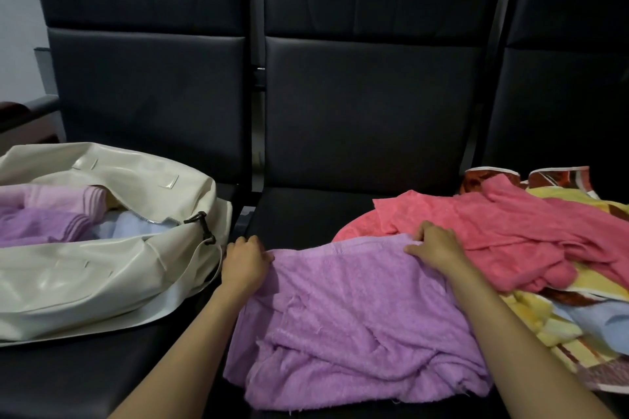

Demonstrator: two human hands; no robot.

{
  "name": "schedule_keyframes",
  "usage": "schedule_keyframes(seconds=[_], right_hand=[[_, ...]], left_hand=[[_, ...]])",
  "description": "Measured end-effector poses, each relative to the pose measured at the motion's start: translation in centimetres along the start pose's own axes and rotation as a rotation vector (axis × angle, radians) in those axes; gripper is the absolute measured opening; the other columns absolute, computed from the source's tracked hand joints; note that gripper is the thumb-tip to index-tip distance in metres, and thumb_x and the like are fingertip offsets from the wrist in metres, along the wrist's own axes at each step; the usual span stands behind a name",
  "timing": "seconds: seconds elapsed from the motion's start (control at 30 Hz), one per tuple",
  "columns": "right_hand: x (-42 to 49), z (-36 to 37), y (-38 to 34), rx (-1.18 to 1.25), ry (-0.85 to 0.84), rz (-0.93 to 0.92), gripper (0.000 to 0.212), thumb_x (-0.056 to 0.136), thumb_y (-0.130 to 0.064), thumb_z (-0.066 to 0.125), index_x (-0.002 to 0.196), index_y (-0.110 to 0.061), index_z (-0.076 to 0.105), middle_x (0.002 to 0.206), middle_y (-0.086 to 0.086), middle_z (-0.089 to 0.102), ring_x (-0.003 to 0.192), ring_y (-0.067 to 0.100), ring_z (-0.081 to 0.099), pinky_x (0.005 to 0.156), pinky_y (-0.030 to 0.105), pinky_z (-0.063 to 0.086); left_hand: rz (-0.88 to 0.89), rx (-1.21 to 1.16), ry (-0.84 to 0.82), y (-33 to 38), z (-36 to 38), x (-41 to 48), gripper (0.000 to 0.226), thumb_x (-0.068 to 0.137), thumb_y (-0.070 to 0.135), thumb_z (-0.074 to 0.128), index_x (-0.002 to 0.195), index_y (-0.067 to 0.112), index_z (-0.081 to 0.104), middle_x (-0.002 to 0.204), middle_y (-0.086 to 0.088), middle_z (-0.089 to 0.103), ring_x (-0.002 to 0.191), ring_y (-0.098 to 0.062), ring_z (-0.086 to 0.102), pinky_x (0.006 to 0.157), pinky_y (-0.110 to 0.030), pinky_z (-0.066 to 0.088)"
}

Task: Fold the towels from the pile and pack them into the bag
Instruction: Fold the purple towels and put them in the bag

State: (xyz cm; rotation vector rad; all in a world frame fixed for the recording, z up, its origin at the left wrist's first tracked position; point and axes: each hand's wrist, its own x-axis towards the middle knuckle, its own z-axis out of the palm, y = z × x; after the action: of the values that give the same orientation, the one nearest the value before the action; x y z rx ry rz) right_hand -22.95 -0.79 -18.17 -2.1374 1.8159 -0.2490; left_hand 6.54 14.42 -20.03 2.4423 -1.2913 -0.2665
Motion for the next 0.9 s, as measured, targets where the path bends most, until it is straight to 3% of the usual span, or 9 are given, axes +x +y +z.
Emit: schedule_keyframes(seconds=[0.17, 0.27, 0.47, 0.6, 0.7, 0.8, 0.9], right_hand=[[-0.1, -0.4, 0.3, 0.0, -0.074, -0.068, 0.021, 0.08, -0.031, 0.07, 0.076, -0.029, 0.05, 0.099, 0.002, 0.06, 0.104, 0.028, 0.053, 0.086, 0.034, 0.039], [-0.3, -0.3, 0.4, 0.079, -0.077, -0.135, 0.016, 0.08, -0.029, 0.073, 0.081, -0.027, 0.056, 0.091, -0.002, 0.058, 0.1, 0.025, 0.052, 0.081, 0.031, 0.039], [-1.3, -0.6, 0.0, 0.493, 0.05, -0.156, 0.024, 0.075, -0.018, 0.08, 0.064, -0.015, 0.059, 0.063, -0.002, 0.054, 0.062, 0.016, 0.049, 0.058, 0.029, 0.037], [-2.2, -2.3, -0.1, 0.648, 0.185, -0.107, 0.018, 0.074, -0.009, 0.079, 0.067, -0.016, 0.064, 0.068, 0.0, 0.063, 0.067, 0.017, 0.056, 0.061, 0.027, 0.042], [-3.5, -3.8, 0.3, 0.65, 0.219, -0.12, 0.023, 0.073, -0.004, 0.078, 0.064, -0.016, 0.061, 0.062, -0.002, 0.059, 0.061, 0.014, 0.052, 0.055, 0.024, 0.04], [-5.4, -6.3, 0.8, 0.625, 0.25, -0.15, 0.028, 0.071, 0.0, 0.079, 0.062, -0.017, 0.059, 0.061, -0.002, 0.058, 0.06, 0.014, 0.051, 0.048, 0.011, 0.037], [-7.3, -10.0, 0.9, 0.564, 0.26, -0.212, 0.03, 0.069, 0.006, 0.078, 0.063, -0.017, 0.061, 0.066, -0.001, 0.063, 0.068, 0.018, 0.057, 0.054, 0.011, 0.04]], left_hand=[[0.005, 0.102, -0.104, 0.0, -0.6, 0.0, 0.031, 0.093, 0.04, 0.054, 0.111, 0.015, 0.062, 0.121, -0.009, 0.062, 0.119, -0.033, 0.046, 0.094, -0.037, 0.04], [0.025, 0.108, -0.16, -0.2, -1.0, 0.0, 0.028, 0.093, 0.038, 0.052, 0.104, 0.015, 0.065, 0.114, -0.01, 0.067, 0.111, -0.033, 0.056, 0.09, -0.035, 0.045], [-0.012, 0.072, -0.176, 0.1, -1.7, -0.3, 0.023, 0.09, 0.02, 0.052, 0.095, 0.003, 0.067, 0.107, -0.016, 0.068, 0.102, -0.034, 0.062, 0.077, -0.035, 0.046], [-0.002, -0.007, -0.128, 0.2, -2.6, -0.6, 0.019, 0.089, 0.009, 0.049, 0.078, 0.007, 0.065, 0.096, -0.015, 0.068, 0.095, -0.033, 0.063, 0.067, -0.031, 0.04], [0.001, -0.081, -0.073, 0.4, -3.9, -1.2, 0.021, 0.09, 0.013, 0.053, 0.091, 0.006, 0.072, 0.097, -0.016, 0.069, 0.095, -0.033, 0.063, 0.067, -0.028, 0.038], [0.037, -0.164, -0.047, 0.4, -5.7, -2.2, 0.02, 0.092, 0.019, 0.057, 0.095, 0.009, 0.074, 0.095, -0.014, 0.07, 0.095, -0.03, 0.064, 0.066, -0.029, 0.038], [0.11, -0.309, 0.033, 1.2, -8.9, -2.7, 0.017, 0.089, 0.017, 0.064, 0.098, 0.008, 0.076, 0.091, -0.015, 0.072, 0.088, -0.026, 0.065, 0.067, -0.03, 0.04]])
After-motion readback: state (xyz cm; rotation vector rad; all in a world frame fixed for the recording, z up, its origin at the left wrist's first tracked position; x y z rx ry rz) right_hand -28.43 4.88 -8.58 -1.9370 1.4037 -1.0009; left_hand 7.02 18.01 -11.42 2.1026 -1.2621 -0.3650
